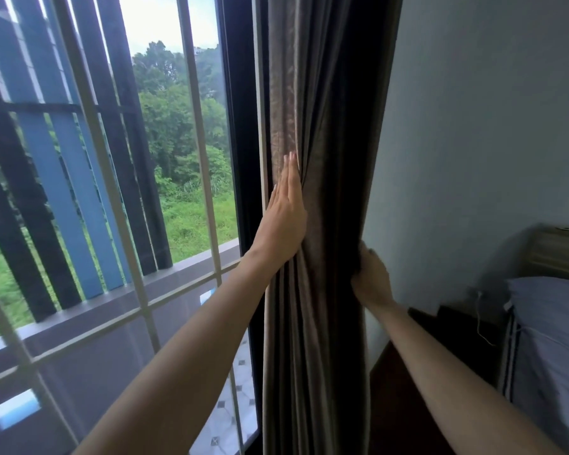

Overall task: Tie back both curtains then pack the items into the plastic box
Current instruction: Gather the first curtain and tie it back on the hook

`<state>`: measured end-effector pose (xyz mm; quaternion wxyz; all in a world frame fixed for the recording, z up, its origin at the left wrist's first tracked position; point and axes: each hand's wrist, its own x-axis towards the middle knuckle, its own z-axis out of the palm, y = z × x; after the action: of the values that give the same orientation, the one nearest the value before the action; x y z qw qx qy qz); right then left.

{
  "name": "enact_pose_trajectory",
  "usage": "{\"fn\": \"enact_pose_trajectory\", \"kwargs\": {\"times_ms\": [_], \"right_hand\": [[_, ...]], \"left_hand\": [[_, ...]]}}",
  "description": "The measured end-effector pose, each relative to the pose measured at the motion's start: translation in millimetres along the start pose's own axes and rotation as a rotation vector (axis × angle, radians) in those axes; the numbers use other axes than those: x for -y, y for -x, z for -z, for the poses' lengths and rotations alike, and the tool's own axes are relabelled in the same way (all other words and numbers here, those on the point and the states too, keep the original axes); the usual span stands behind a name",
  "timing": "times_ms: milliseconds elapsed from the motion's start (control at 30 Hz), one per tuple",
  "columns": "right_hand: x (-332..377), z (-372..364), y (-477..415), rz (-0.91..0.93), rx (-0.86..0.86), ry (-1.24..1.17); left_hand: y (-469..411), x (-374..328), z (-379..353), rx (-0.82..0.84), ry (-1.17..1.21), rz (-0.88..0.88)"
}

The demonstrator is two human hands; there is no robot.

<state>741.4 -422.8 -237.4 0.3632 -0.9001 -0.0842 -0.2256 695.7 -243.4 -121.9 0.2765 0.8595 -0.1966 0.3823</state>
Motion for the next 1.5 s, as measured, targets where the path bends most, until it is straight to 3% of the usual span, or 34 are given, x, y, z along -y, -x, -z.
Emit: {"fn": "enact_pose_trajectory", "kwargs": {"times_ms": [133,300,567,767,933,1100,1267,1500], "right_hand": [[7.4,-33.7,72.1,0.023,0.133,-0.113],[6.4,-56.5,91.7,0.12,0.081,-0.042],[17.1,-47.3,93.1,0.062,0.22,0.034],[36.6,-53.0,100.9,-0.053,0.283,-0.201],[56.3,-48.3,105.9,-0.152,-0.032,-0.235],[23.2,-57.5,94.4,-0.073,-0.299,-0.077],[17.2,-59.6,95.3,0.091,-0.329,0.035],[12.9,-62.5,86.8,0.045,-0.3,0.03]], "left_hand": [[-1.5,-3.4,-6.4,0.02,0.043,0.005],[-4.1,-8.3,-15.2,0.031,0.087,-0.009],[-4.6,-30.2,-29.6,0.015,0.288,0.001],[-12.5,-36.0,-48.3,-0.028,0.29,-0.001],[-15.4,-44.9,-60.7,-0.025,0.296,-0.007],[-17.9,-46.1,-66.5,-0.026,0.327,-0.004],[-12.5,-40.7,-59.1,-0.036,0.345,0.012],[32.4,-20.8,-57.3,0.095,0.33,0.139]]}}
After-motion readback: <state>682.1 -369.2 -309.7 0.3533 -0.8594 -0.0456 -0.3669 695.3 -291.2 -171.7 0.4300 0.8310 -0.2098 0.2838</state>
